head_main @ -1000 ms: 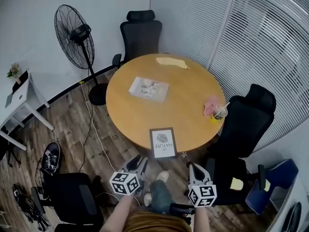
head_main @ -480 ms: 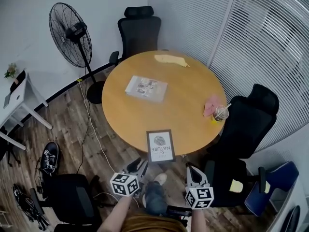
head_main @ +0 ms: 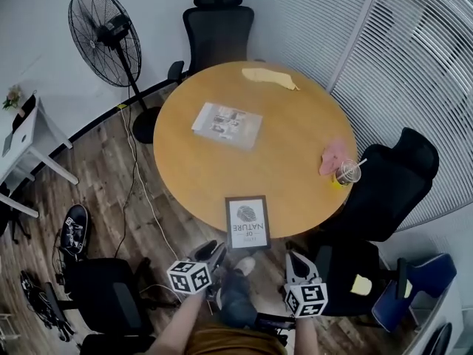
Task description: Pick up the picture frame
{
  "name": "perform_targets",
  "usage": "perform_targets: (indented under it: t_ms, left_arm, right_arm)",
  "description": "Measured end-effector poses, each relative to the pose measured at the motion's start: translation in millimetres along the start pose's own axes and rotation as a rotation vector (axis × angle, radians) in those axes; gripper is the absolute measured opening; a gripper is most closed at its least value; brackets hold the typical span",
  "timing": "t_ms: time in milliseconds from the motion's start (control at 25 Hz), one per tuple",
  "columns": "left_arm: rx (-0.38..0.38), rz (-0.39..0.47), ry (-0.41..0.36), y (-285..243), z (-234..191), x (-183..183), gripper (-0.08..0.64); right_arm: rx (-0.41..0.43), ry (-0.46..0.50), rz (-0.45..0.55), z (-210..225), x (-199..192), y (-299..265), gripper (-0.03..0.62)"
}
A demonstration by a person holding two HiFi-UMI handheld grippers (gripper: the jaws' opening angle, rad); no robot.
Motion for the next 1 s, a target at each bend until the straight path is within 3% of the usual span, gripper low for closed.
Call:
perform_targets:
  t_ms: [200, 480, 1000]
  left_arm:
    - [0.002, -0.062, 0.039, -18, -11, -11, 0.156]
    - [-0.036, -0.161, 0.171, -42, -26, -30, 0.187]
    - [-0.089, -0.271, 0.271, -80, -38, -46, 0.197]
  right_arm:
    - [0.013, 0.005, -0.042, 9, -4, -19, 0.012]
    - [0.008, -0.016, -0.11, 24, -11, -45, 0.012]
    - [0.011, -0.007, -0.179, 46, -9, -75, 0.012]
Point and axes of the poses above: the fingertips, and each gripper's own axes: y backward along the fingers, z to its right, x out of its top, the point moved 10 cm from there along y, backward along the fingers, and after that the axes turned 9 degrees about -y, right-handed, at the moved point
